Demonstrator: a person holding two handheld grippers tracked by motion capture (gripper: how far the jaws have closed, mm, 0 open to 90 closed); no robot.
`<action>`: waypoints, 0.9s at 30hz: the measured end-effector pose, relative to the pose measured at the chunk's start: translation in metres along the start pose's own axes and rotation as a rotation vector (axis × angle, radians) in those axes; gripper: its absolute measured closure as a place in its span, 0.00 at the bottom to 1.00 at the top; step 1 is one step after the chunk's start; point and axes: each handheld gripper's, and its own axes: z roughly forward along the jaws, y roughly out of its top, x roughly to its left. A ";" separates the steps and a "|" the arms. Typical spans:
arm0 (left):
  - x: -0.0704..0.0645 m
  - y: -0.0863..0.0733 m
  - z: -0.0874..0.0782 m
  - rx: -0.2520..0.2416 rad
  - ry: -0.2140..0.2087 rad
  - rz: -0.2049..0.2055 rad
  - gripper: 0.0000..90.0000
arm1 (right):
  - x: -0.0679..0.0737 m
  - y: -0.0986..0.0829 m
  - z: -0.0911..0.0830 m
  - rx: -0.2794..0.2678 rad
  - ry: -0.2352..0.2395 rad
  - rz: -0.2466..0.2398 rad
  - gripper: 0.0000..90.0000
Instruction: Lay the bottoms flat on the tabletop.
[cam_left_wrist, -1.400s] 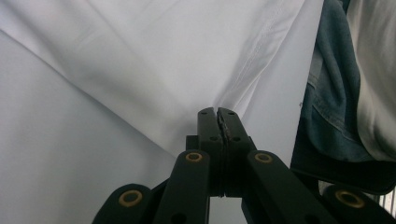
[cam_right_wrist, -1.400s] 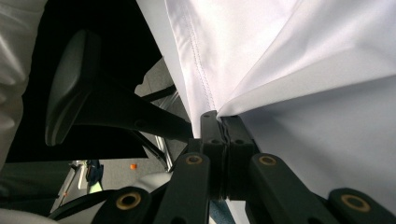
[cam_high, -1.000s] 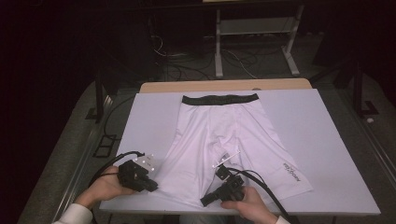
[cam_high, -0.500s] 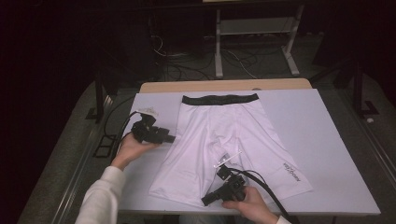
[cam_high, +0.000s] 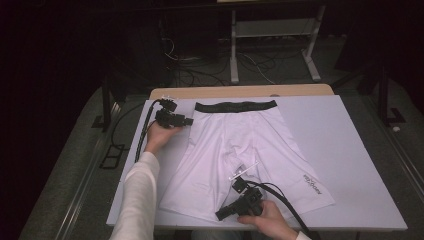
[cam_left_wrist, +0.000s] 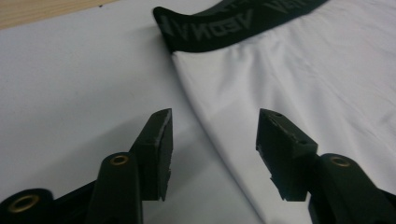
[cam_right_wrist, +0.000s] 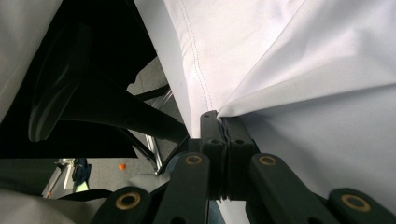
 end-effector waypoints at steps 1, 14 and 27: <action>0.003 0.002 0.004 0.005 0.000 -0.016 0.54 | 0.000 0.000 0.000 -0.001 0.000 0.001 0.97; 0.009 0.016 0.039 0.014 -0.058 -0.136 0.99 | 0.001 -0.002 0.000 -0.009 -0.009 -0.009 0.97; 0.005 0.042 0.016 0.001 0.111 0.007 0.99 | 0.001 -0.002 0.002 -0.031 -0.006 -0.012 0.97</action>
